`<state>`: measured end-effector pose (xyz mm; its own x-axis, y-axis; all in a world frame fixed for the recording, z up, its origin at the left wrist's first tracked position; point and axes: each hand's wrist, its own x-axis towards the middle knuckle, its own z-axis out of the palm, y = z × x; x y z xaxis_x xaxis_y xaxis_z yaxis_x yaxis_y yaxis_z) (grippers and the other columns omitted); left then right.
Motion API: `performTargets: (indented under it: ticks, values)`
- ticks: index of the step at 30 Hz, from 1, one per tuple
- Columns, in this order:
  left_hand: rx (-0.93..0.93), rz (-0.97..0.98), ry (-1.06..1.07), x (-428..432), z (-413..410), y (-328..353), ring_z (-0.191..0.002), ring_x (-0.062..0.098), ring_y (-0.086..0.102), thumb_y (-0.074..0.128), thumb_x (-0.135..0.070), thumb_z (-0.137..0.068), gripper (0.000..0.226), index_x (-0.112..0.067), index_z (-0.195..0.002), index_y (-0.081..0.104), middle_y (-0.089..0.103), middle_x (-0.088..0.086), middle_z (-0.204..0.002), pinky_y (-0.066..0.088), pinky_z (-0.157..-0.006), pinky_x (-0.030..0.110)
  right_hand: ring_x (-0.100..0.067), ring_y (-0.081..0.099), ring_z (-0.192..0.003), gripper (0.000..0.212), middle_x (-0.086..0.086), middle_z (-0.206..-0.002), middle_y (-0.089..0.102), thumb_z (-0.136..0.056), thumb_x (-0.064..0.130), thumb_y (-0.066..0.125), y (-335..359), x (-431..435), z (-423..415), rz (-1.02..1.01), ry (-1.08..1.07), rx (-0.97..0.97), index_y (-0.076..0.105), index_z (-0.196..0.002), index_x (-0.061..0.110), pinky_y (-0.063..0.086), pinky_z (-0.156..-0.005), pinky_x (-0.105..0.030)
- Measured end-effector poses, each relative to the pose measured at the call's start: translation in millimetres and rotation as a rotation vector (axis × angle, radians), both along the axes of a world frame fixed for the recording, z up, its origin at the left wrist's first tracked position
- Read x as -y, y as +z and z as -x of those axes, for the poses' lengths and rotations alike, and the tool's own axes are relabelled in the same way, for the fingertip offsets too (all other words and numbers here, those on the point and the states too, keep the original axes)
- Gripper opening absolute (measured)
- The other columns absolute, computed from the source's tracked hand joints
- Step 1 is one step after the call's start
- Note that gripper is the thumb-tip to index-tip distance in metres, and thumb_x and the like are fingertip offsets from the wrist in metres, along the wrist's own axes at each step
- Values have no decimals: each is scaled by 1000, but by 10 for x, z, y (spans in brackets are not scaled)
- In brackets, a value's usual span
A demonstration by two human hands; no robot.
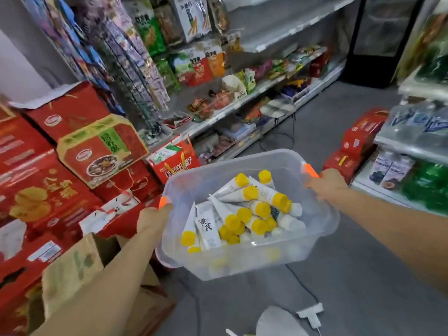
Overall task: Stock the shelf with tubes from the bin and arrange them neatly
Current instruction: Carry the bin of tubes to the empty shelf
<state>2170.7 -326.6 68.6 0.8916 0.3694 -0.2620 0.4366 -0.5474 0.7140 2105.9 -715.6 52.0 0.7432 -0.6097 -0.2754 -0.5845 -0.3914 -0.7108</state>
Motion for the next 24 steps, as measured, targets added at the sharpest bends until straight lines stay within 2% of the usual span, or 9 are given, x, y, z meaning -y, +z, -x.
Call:
performTargets:
  ticks: [3, 5, 7, 10, 14, 16, 18, 22, 24]
  values:
    - [3, 1, -41, 307, -731, 101, -65, 27, 53, 64, -45, -82, 46, -1, -70, 61, 56, 12, -66, 43, -60, 36, -30, 54, -60, 58, -11, -60, 54, -85, 59, 56, -4, 242, -560, 2, -65, 31, 57, -64, 5, 40, -56, -34]
    - [-7, 23, -91, 533, -1161, 144, -64, 27, 51, 61, -52, -67, 50, -2, -64, 58, 55, 14, -67, 37, -56, 34, -29, 53, -58, 55, -10, -59, 54, -86, 53, 60, 10, 424, -941, -1, -72, 36, 57, -59, 5, 40, -55, -35]
    - [0, 42, -117, 770, -1628, 119, -79, 30, 58, 56, -47, -60, 49, -1, -74, 64, 62, 18, -82, 39, -65, 33, -30, 55, -59, 54, -13, -62, 58, -86, 50, 61, 11, 648, -1369, 4, -86, 39, 61, -63, 2, 43, -58, -36]
    - [-61, 23, -174, 1139, -2419, -39, -99, 34, 63, 58, -43, -78, 57, 3, -110, 67, 67, 19, -108, 40, -72, 31, -31, 58, -61, 53, -16, -68, 62, -86, 48, 62, -45, 1051, -2078, 25, -96, 8, 67, -75, -4, 45, -59, -36]
    - [-69, 145, -150, 1790, -3564, -238, -111, 38, 61, 72, -30, -76, 55, 6, -117, 62, 63, 24, -118, 44, -72, 28, -31, 60, -64, 47, -15, -66, 62, -84, 43, 63, -184, 1700, -3085, 18, -99, -44, 65, -72, -2, 45, -59, -36]
    - [-75, 107, -157, 2132, -4093, -321, -108, 36, 62, 70, -27, -84, 45, 5, -114, 62, 64, 23, -118, 44, -77, 30, -30, 58, -62, 44, -16, -64, 60, -84, 39, 65, -230, 2043, -3575, 6, -108, -53, 61, -65, -1, 43, -58, -35]
    - [-86, 18, -169, 2480, -4573, -338, -96, 33, 61, 62, -35, -89, 41, 4, -100, 62, 65, 21, -106, 43, -74, 33, -29, 56, -60, 42, -16, -61, 57, -84, 36, 66, -226, 2397, -4074, 16, -111, -60, 58, -61, 1, 41, -57, -35]
    - [-79, -52, -196, 3105, -5415, -384, -96, 36, 65, 47, -61, -85, 70, 5, -93, 69, 68, 24, -100, 45, -76, 35, -29, 59, -65, 40, -15, -66, 58, -86, 36, 62, -117, 3005, -4987, 55, -93, -78, 61, -71, -1, 42, -58, -32]
    - [-72, -96, -193, 3421, -5898, -427, -92, 37, 65, 42, -63, -86, 72, 4, -89, 70, 69, 25, -96, 45, -74, 34, -31, 61, -67, 41, -15, -68, 60, -87, 39, 60, -128, 3317, -5440, 63, -97, -74, 60, -71, 1, 44, -59, -33]
